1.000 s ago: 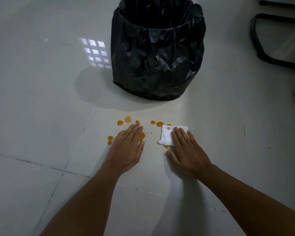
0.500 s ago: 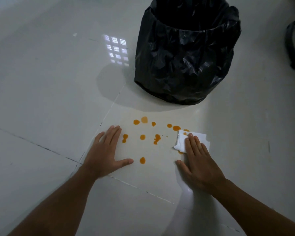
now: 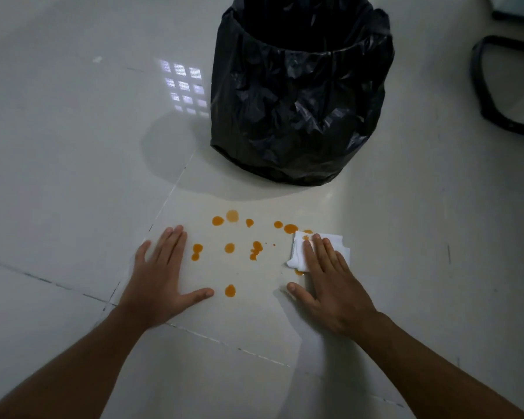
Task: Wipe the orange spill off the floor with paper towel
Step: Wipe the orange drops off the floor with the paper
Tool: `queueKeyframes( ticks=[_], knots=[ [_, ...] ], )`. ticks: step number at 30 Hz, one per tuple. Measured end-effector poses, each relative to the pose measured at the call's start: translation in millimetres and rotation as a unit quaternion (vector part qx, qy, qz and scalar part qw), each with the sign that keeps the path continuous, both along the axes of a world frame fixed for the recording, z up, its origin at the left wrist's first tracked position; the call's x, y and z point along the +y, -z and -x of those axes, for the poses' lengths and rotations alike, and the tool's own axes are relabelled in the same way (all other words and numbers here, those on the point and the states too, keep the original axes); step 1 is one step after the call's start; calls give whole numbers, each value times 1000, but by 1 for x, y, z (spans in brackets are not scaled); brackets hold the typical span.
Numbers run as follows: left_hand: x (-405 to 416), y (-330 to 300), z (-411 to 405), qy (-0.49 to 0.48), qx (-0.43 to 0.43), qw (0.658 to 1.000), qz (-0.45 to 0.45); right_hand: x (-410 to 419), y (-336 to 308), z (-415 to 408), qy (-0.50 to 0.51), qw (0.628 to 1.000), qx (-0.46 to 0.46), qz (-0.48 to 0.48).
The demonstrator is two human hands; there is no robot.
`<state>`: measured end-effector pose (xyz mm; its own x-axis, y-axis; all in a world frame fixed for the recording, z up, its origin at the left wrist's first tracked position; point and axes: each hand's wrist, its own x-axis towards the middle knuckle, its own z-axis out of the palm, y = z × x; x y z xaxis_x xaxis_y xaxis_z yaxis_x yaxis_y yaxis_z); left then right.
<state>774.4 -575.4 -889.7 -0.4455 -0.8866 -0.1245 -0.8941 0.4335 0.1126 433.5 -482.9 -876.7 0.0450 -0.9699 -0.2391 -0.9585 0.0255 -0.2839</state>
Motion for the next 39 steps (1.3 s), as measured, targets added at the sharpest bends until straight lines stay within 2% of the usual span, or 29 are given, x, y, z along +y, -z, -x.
queueKeyframes(
  ticks=[13, 18, 29, 39],
  knots=[
    [1, -5, 3, 16, -28, 999, -2, 21, 3, -6, 34, 999, 11, -11],
    [-1, -2, 0, 20, -33, 999, -1, 28, -1, 17, 75, 997, 13, -15],
    [-1, 1, 0, 17, -30, 999, 7, -19, -10, 28, 131, 987, -80, -56],
    [-3, -2, 0, 8, -3, 1000, -3, -52, -4, 17, 133, 986, -98, -34]
  ],
)
